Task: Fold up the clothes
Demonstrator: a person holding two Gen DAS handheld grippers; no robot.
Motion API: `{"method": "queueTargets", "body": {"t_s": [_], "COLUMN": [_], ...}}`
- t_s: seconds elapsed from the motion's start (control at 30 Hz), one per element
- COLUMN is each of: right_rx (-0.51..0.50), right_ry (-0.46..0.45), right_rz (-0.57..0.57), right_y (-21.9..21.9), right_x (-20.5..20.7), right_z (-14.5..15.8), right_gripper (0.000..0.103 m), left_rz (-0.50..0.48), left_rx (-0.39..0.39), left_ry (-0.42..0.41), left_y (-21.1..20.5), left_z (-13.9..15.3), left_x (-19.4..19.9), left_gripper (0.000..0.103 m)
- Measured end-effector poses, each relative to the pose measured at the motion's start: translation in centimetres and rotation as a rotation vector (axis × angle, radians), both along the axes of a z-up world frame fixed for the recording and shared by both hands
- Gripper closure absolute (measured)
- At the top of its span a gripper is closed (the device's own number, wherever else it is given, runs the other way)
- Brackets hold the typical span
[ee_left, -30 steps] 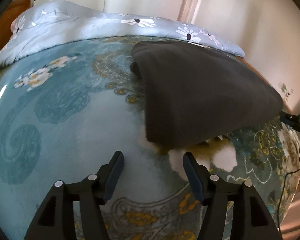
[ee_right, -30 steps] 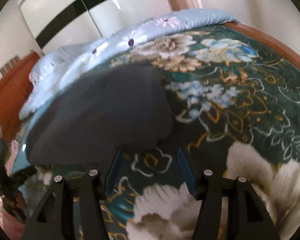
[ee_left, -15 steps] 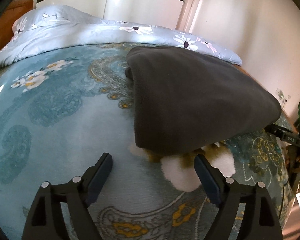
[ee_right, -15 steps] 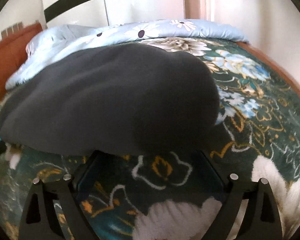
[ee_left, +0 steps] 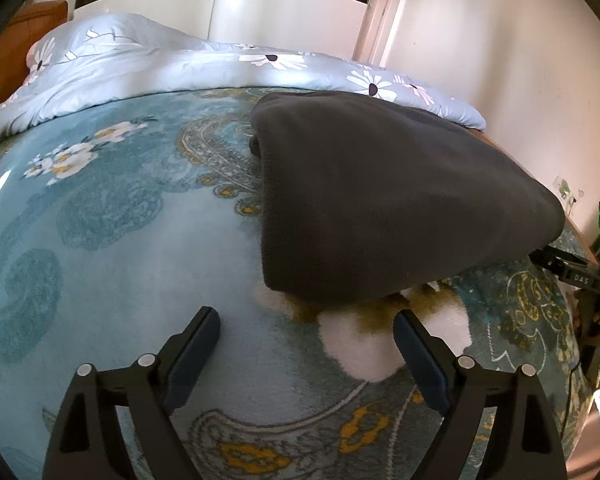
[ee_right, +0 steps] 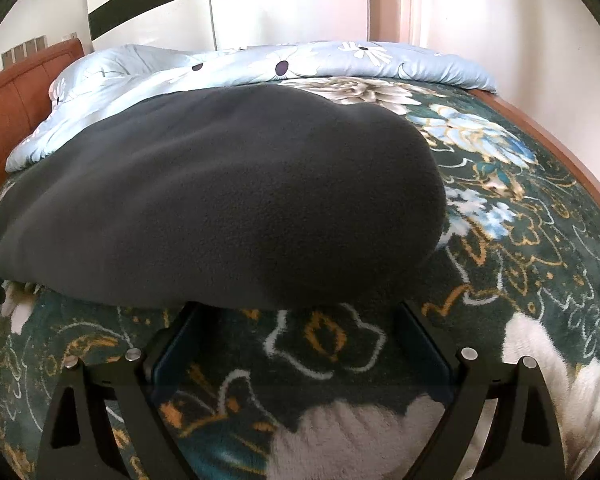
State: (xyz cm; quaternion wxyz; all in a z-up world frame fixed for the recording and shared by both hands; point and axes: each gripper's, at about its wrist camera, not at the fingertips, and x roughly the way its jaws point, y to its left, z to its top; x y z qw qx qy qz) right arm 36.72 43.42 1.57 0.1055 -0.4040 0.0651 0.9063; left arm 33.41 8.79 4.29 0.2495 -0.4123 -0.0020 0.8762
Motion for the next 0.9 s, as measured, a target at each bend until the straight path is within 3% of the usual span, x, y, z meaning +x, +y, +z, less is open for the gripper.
{"method": "queueTargets", "body": {"t_s": [0.9], "right_rx": [-0.019], "right_ry": [-0.006], "right_rz": [-0.010], "right_y": [0.24], "right_x": [-0.21], "right_z": [-0.23], "right_gripper": [0.006], "left_rz": [-0.002], "left_rx": [0.036], "left_ry": [-0.017], "left_y": [-0.29], "left_z": [0.01], "left_x": [-0.05], "left_gripper": [0.011]}}
